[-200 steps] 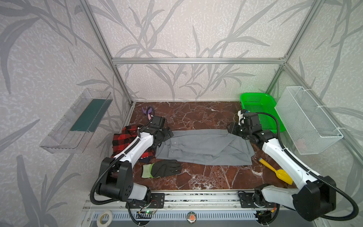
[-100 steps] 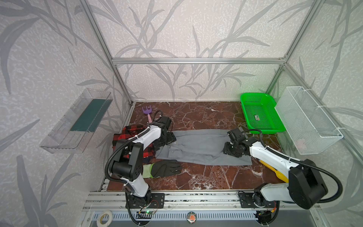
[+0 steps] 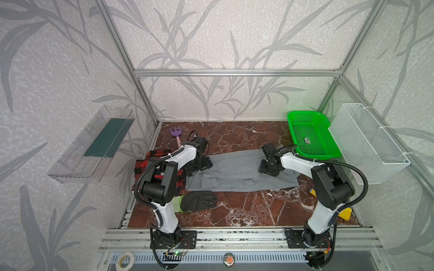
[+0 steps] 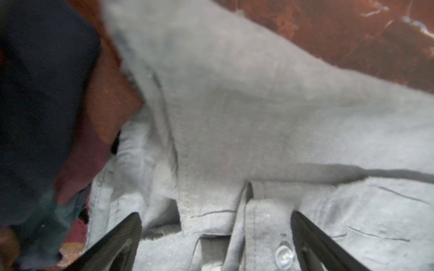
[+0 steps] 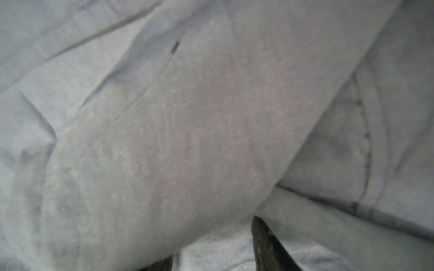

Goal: Fold and stack the long sleeve shirts

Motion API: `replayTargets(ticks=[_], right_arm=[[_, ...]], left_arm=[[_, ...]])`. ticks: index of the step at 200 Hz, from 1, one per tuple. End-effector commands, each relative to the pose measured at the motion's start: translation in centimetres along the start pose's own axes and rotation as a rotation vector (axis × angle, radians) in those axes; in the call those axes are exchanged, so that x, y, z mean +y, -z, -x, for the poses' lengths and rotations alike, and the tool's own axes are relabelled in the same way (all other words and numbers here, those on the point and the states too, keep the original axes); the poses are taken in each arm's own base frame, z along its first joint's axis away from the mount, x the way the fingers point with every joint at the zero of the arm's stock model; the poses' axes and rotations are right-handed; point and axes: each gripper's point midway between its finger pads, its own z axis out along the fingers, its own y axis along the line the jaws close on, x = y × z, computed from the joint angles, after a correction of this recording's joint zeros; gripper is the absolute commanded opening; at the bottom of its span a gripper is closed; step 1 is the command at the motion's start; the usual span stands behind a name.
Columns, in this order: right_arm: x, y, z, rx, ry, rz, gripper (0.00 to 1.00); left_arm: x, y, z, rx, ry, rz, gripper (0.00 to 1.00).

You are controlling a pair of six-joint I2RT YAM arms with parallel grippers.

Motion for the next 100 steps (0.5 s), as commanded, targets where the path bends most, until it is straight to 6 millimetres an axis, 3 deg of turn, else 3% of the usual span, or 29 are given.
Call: replayTargets(ticks=[1, 65, 100], right_arm=[[-0.7, -2.2, 1.6, 0.008, -0.020, -0.044, 0.53], [2.6, -4.9, 9.1, -0.015, 0.078, -0.030, 0.52], [3.8, -2.1, 12.6, -0.087, 0.109, 0.017, 0.52]], left_arm=[[-0.6, 0.1, 0.1, 0.022, -0.009, -0.006, 0.98], [-2.2, -0.7, -0.2, 0.051, 0.020, -0.045, 0.98], [-4.4, -0.7, -0.7, 0.052, 0.023, -0.091, 0.98]])
